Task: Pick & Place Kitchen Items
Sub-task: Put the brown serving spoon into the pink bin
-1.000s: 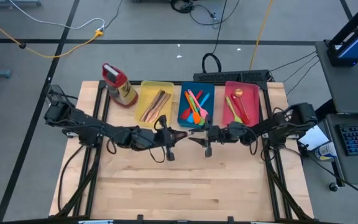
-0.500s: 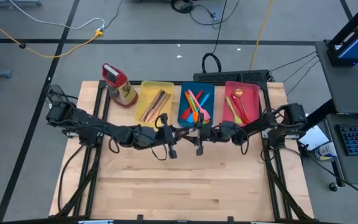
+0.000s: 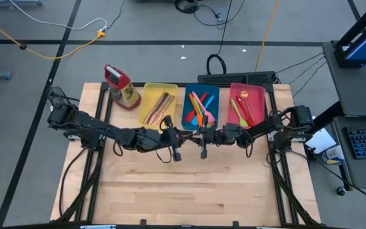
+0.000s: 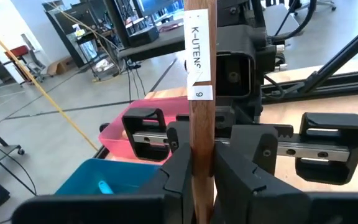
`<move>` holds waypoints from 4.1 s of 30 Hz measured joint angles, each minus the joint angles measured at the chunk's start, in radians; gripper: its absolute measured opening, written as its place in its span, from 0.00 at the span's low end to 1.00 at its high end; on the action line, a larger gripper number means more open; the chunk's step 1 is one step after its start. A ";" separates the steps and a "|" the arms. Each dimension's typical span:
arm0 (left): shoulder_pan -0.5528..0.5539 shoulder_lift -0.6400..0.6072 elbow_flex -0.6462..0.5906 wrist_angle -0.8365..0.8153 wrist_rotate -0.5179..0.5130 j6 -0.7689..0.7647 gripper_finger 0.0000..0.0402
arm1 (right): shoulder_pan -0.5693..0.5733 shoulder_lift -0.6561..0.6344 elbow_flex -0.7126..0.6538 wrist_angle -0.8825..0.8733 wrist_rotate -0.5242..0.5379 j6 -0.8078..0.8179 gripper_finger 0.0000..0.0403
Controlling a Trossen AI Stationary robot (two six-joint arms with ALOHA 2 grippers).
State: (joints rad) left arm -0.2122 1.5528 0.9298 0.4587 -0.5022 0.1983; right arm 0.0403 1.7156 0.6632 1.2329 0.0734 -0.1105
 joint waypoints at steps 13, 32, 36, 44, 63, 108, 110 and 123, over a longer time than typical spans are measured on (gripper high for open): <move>0.012 -0.001 0.003 -0.104 -0.005 -0.027 0.17 | 0.009 -0.077 0.000 -0.211 0.099 0.015 0.08; 0.010 -0.001 0.001 -0.196 -0.108 -0.097 0.17 | -0.059 -0.589 -0.001 -1.071 0.639 0.023 0.10; 0.010 -0.001 0.001 -0.197 -0.108 -0.101 0.17 | -0.129 -0.622 -0.001 -1.133 0.713 0.011 0.09; 0.010 -0.001 0.001 -0.197 -0.108 -0.135 0.17 | -0.321 -0.623 -0.068 -1.133 0.766 0.083 0.10; 0.018 -0.001 0.001 -0.200 -0.093 -0.132 0.17 | -0.642 -0.625 -0.110 -1.411 0.336 0.391 0.09; 0.030 -0.001 0.001 -0.201 -0.092 -0.132 0.17 | -0.752 -0.355 0.032 -1.741 0.236 0.494 0.12; 0.030 -0.001 0.001 -0.201 -0.092 -0.132 0.17 | -0.769 -0.346 0.032 -1.740 0.235 0.519 0.12; 0.030 -0.001 0.001 -0.201 -0.092 -0.128 0.17 | -0.802 -0.345 0.032 -1.621 0.240 0.351 0.19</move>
State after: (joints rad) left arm -0.1825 1.5517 0.9306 0.2573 -0.5938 0.0708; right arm -0.7616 1.3704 0.6952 -0.3884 0.3135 0.2405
